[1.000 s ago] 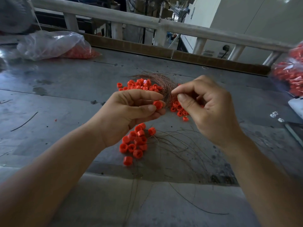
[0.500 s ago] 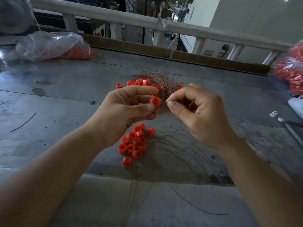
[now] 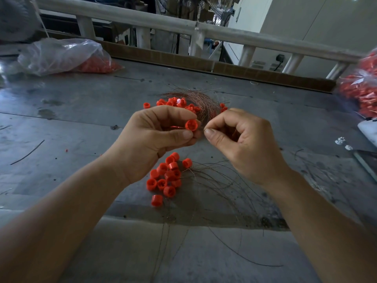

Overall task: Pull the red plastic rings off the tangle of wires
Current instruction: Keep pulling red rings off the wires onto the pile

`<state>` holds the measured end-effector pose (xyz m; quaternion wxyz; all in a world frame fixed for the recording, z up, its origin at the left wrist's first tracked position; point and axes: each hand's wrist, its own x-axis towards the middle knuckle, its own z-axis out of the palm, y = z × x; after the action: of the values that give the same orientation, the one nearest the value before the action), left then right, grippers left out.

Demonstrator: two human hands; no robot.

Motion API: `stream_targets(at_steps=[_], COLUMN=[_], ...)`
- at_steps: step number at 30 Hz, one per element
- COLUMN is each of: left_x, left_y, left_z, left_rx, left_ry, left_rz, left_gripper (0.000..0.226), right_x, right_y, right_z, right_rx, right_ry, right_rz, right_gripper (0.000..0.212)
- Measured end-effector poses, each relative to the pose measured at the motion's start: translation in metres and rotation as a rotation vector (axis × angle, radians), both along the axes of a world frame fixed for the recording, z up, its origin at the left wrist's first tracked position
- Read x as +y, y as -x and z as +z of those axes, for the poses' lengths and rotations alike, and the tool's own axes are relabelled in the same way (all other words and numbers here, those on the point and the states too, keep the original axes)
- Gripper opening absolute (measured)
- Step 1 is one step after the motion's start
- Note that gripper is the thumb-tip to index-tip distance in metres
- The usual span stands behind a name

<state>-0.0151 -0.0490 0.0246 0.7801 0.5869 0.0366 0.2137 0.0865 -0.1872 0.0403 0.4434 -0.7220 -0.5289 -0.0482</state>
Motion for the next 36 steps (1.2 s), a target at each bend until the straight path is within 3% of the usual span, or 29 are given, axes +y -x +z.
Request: stream_targets(at_steps=[28, 36], left_x=[0.0021, 0.0029], left_y=[0.0019, 0.0033], left_z=[0.0025, 0.0016], left_rx=[-0.015, -0.046], left_ry=[0.081, 0.106], left_rz=[-0.076, -0.187], left_gripper=[0.028, 0.022], right_x=[-0.0023, -0.0014], right_y=[-0.0046, -0.0025], right_z=[0.0039, 0.0040], right_rx=[0.047, 0.196], right_ry=[0.011, 0.056], right_rz=[-0.008, 0.071], right_gripper=[0.020, 0.013])
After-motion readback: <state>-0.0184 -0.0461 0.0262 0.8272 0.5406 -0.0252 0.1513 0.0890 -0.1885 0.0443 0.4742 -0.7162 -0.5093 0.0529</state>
